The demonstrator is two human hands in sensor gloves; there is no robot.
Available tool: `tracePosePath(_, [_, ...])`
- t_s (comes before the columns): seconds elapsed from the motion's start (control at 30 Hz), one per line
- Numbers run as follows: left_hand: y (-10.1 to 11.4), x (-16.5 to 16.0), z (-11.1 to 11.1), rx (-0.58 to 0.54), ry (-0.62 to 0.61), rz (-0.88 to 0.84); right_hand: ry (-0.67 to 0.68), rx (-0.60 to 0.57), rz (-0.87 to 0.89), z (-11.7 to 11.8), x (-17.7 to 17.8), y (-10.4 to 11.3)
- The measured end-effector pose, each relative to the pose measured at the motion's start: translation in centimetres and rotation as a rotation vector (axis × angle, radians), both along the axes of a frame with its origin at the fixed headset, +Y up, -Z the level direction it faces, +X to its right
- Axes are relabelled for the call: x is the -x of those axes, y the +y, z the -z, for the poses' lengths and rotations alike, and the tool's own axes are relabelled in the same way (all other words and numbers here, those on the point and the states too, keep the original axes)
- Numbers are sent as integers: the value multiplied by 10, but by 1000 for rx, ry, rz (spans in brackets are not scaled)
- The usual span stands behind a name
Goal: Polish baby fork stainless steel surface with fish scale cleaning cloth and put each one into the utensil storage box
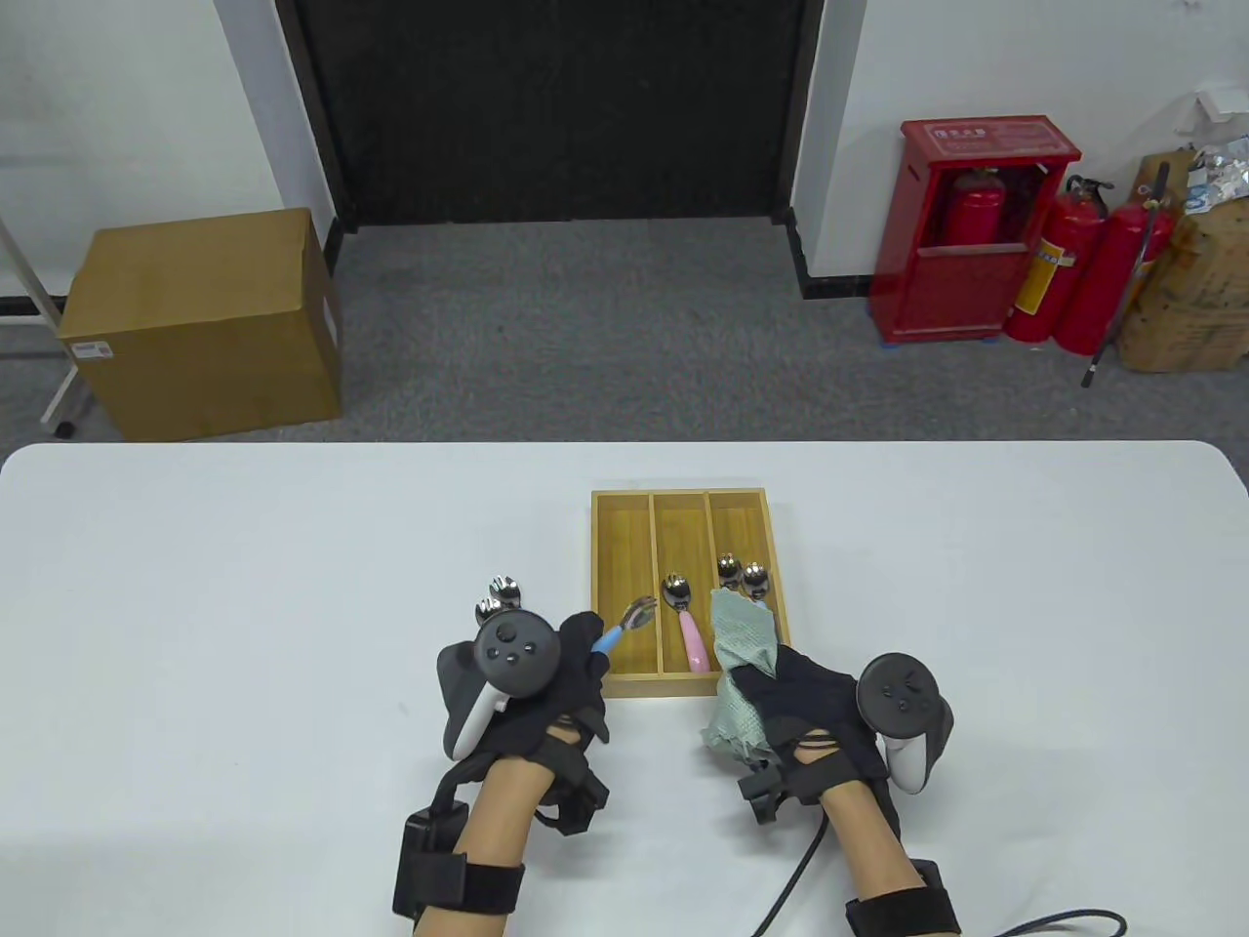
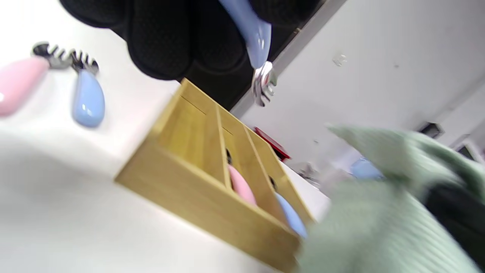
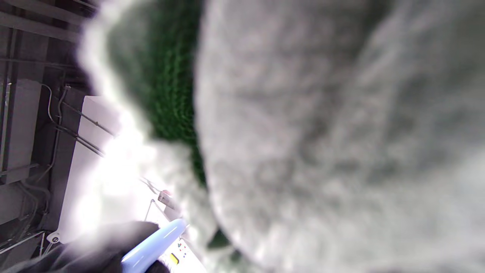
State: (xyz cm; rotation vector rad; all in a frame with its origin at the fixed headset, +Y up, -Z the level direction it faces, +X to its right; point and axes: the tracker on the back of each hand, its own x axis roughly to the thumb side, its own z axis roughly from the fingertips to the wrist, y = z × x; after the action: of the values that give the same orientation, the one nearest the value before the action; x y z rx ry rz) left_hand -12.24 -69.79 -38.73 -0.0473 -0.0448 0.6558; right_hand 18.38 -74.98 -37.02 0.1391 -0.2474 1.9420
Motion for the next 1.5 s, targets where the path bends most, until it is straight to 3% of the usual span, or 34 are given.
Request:
tracePosePath(0.2, [-7,-16,38,21,124,129,-11,26,75,1,-7,-9])
tracePosePath(0.33, [-17,-28,51,7,158,162,3,55,162,3,-9,-17])
tracePosePath(0.7, [-51,-42,60,74,199,102,60,40,171,4,-8,-16])
tracePosePath(0.93, [-52,-41,59,50,163,111,79,42,160,4,-7,-16])
tracePosePath(1.13, [-31,-11,57,8,199,64,76,43,176,4,-8,-16])
tracePosePath(1.23, [-23,16,56,-9,271,131,73,47,173,4,-8,-15])
tracePosePath(1.4, [-32,51,55,178,355,443,78,59,169,6,-7,-17])
tracePosePath(1.5, [-49,61,54,284,383,465,81,58,162,6,-7,-17])
